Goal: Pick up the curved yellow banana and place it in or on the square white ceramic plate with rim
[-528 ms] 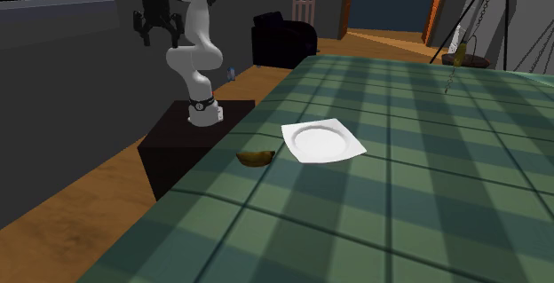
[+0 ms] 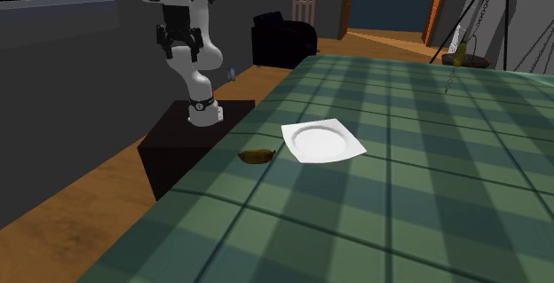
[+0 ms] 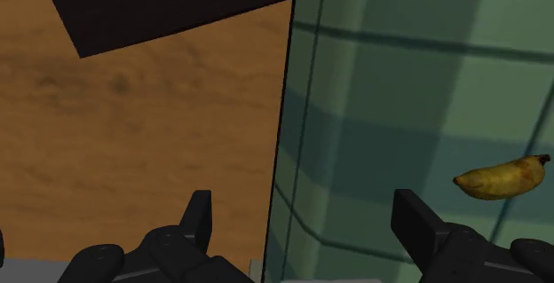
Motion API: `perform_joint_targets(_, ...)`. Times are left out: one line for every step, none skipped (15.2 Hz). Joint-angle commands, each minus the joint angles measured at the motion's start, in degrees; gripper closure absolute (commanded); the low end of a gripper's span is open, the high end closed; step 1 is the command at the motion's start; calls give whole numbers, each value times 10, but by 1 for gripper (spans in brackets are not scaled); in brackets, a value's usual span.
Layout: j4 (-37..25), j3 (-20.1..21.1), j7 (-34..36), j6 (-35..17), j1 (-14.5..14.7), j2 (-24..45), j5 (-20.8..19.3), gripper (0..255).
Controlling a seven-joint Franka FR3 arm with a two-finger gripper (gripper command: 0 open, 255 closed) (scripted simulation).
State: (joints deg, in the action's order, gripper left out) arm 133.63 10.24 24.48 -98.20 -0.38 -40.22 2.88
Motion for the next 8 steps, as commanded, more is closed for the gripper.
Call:
perform_joint_targets(-2,28,58,-12,-4,25,17,0)
perform_joint_targets(-7,42,85,-18,-7,40,24,0)
perform_joint_targets(-12,55,112,-24,-10,56,31,0)
perform_joint_targets(-18,68,139,-31,-13,73,37,0)
perform_joint_targets(-25,81,166,-37,-16,91,43,0)
perform_joint_targets(-33,94,193,-44,-19,110,47,0)
perform_joint_targets(-42,106,220,-51,-23,130,51,0)
perform_joint_targets(-52,118,247,-58,-26,150,53,0)
